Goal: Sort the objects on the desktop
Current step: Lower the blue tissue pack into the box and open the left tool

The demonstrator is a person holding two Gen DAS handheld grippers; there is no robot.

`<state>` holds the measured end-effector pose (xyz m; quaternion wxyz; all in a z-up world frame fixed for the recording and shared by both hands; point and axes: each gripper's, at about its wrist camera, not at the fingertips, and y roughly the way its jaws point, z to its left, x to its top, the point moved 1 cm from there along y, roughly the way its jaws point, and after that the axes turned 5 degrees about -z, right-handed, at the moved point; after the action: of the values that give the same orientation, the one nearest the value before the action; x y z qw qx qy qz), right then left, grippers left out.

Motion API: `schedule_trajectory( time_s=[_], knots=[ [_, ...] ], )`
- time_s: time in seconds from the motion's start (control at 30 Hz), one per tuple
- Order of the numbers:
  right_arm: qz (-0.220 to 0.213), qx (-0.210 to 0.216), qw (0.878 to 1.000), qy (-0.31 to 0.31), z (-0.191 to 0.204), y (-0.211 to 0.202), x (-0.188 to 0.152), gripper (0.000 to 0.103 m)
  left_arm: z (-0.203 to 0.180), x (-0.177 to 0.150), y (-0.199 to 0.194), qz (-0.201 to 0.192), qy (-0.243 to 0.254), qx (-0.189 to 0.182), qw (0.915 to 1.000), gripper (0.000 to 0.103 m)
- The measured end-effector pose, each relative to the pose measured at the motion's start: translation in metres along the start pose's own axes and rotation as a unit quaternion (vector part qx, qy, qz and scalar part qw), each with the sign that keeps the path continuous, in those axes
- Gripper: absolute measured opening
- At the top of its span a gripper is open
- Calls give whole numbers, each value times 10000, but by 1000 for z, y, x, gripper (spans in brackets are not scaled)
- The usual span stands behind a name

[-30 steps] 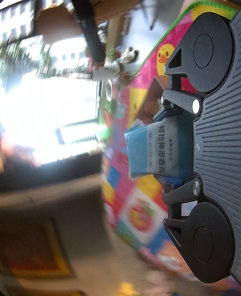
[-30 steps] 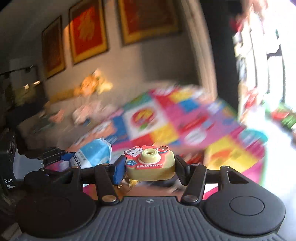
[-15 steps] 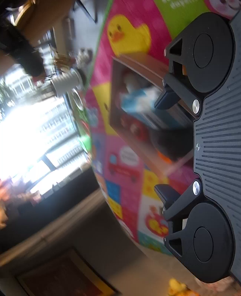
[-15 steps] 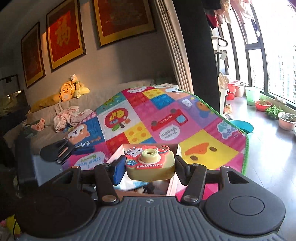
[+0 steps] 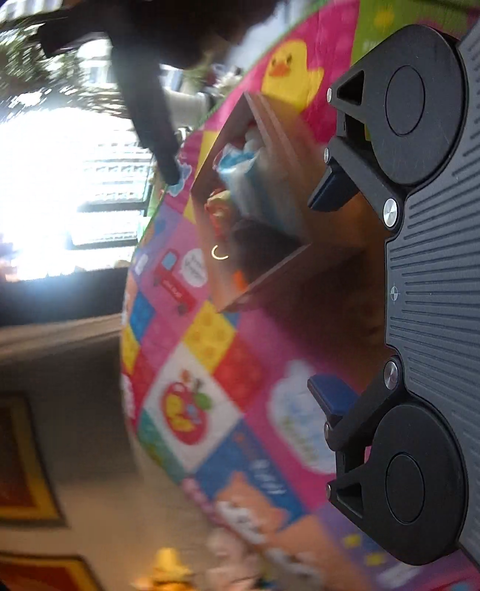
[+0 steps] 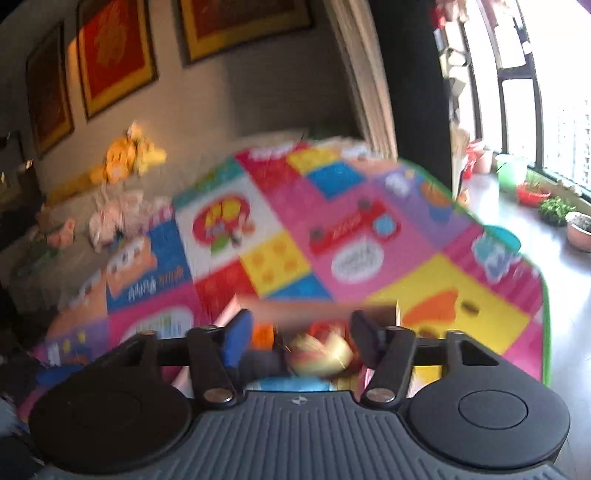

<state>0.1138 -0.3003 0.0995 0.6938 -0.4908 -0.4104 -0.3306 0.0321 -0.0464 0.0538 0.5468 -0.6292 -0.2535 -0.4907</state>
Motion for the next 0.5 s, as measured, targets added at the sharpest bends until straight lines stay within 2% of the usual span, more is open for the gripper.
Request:
schedule_trajectory(
  time_s=[0.13, 0.27, 0.37, 0.5],
  knots=[
    [273, 163, 9987, -405, 5, -2, -26, 51, 10, -21, -14, 180, -639, -127, 9977, 99],
    [696, 499, 9942, -653, 14, 0, -43, 51, 16, -24, -12, 237, -1100, -350, 9930, 100],
    [932, 671, 9922, -484, 29, 14, -53, 51, 11, -19, -6, 197, -1111, -481, 9925, 100],
    [885, 802, 9926, -198, 51, 26, -54, 52, -2, -18, -5, 194, -934, -614, 9935, 100]
  ],
)
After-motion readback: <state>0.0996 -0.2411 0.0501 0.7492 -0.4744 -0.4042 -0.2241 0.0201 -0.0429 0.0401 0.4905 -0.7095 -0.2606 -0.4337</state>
